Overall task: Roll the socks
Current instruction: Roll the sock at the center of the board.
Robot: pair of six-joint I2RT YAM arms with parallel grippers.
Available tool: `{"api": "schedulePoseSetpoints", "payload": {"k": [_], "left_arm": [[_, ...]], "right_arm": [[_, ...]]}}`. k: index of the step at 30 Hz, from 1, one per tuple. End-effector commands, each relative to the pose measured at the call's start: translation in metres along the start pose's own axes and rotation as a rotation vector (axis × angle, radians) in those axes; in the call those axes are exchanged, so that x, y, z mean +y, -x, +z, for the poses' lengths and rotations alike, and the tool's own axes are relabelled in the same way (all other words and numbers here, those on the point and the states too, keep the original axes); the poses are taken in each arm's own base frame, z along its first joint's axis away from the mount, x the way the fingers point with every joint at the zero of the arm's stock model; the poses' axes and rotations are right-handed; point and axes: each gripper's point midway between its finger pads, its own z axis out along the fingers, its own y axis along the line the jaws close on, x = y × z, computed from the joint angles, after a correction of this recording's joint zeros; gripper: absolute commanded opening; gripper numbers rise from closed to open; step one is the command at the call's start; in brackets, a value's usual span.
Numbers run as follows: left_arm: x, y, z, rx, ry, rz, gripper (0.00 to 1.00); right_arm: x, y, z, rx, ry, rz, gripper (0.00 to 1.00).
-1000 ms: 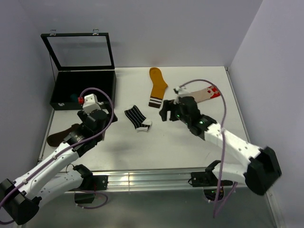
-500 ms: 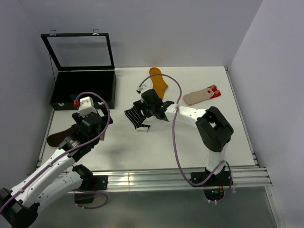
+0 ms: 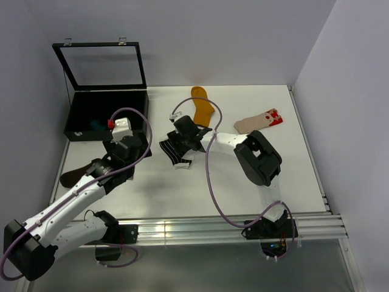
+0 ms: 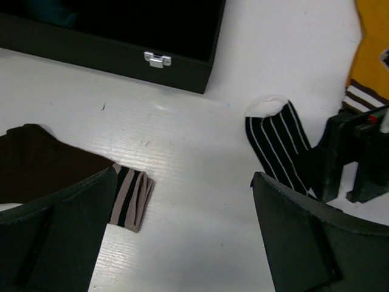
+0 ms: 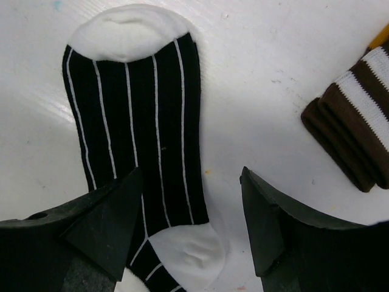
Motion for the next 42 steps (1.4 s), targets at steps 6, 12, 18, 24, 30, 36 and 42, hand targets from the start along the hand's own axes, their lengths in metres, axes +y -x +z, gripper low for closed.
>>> {"api": "schedulePoseSetpoints", "payload": {"k": [6, 12, 18, 24, 30, 36, 42], "left_arm": [[-0.025, 0.039, -0.021, -0.098, -0.177, -0.067, 0.99], [-0.019, 0.046, -0.022, -0.098, -0.13, -0.081, 1.0], [-0.025, 0.042, -0.01, -0.013, -0.04, -0.096, 0.99], [-0.044, 0.039, -0.006, -0.005, -0.128, -0.083, 0.99], [-0.048, 0.039, -0.018, -0.04, -0.23, -0.082, 0.99], [-0.041, 0.047, -0.024, -0.056, -0.22, -0.027, 0.99], [-0.038, 0.058, -0.03, -0.094, -0.235, 0.04, 0.99]], "right_arm": [[-0.017, -0.019, -0.002, 0.016, -0.102, 0.075, 0.71], [-0.057, -0.067, -0.024, 0.085, -0.228, 0.276, 0.69], [-0.082, -0.108, -0.057, 0.11, -0.285, 0.495, 0.69], [-0.092, -0.118, -0.08, 0.074, -0.308, 0.616, 0.7], [-0.084, -0.085, -0.108, -0.069, -0.257, 0.497, 0.7], [-0.071, -0.1, -0.113, -0.001, -0.202, 0.388, 0.59], [-0.05, -0.101, -0.106, 0.025, -0.119, 0.288, 0.47]]}}
